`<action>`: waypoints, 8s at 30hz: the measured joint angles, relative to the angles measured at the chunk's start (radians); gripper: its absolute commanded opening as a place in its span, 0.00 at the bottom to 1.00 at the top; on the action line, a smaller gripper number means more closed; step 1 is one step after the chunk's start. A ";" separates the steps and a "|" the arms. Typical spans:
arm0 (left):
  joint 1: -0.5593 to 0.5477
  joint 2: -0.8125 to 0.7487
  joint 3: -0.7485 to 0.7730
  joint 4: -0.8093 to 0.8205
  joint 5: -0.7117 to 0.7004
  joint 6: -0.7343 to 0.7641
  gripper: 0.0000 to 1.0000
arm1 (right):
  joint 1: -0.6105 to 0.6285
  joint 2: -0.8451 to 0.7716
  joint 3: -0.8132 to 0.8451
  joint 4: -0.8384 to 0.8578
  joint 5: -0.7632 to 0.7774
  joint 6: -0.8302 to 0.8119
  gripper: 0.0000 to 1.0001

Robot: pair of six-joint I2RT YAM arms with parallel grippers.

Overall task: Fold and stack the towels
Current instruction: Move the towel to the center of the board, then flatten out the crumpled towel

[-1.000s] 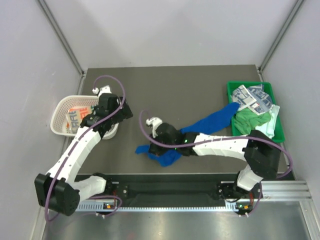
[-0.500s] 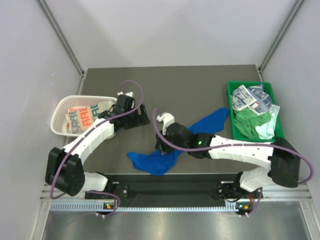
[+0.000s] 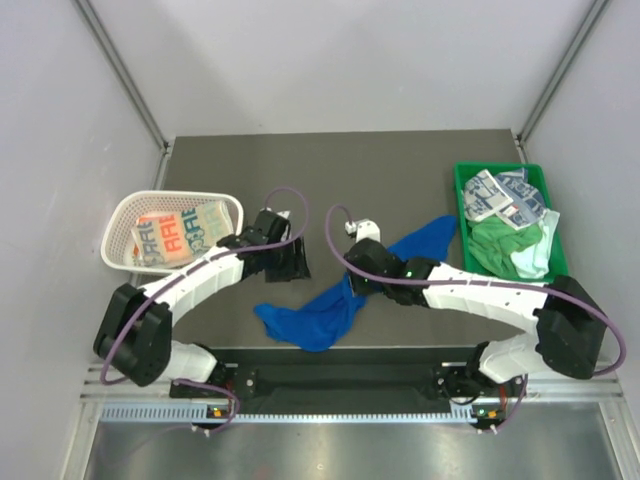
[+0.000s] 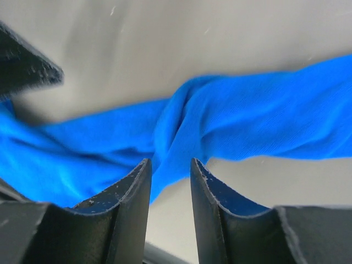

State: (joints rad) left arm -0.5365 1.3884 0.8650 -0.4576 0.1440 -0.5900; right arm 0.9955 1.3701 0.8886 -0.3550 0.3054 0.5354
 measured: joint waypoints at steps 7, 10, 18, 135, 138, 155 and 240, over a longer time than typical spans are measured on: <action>-0.002 -0.181 -0.082 -0.108 -0.198 -0.077 0.70 | 0.235 0.003 -0.012 0.000 0.005 -0.001 0.35; 0.000 -0.250 -0.082 -0.161 -0.321 -0.137 0.74 | 0.329 0.044 -0.002 0.021 0.002 -0.022 0.34; 0.018 -0.287 -0.082 -0.328 -0.463 -0.300 0.76 | 0.434 0.230 0.077 0.058 -0.068 -0.126 0.40; 0.023 0.051 -0.180 0.140 -0.230 -0.395 0.00 | -0.334 0.100 0.001 0.058 -0.019 -0.110 0.40; 0.023 0.042 -0.181 0.132 -0.256 -0.360 0.00 | -0.278 0.100 0.097 0.047 0.026 -0.148 0.41; 0.023 -0.032 -0.208 0.023 -0.342 -0.274 0.00 | -0.064 0.438 0.329 0.050 -0.077 -0.269 0.35; 0.023 -0.092 0.113 -0.089 -0.464 -0.106 0.00 | -0.233 0.215 0.317 0.013 -0.051 -0.225 0.11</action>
State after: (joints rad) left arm -0.5137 1.2961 0.9783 -0.5465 -0.3202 -0.6964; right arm 0.7624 1.5852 1.2057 -0.3424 0.2546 0.3107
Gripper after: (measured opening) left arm 0.015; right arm 0.090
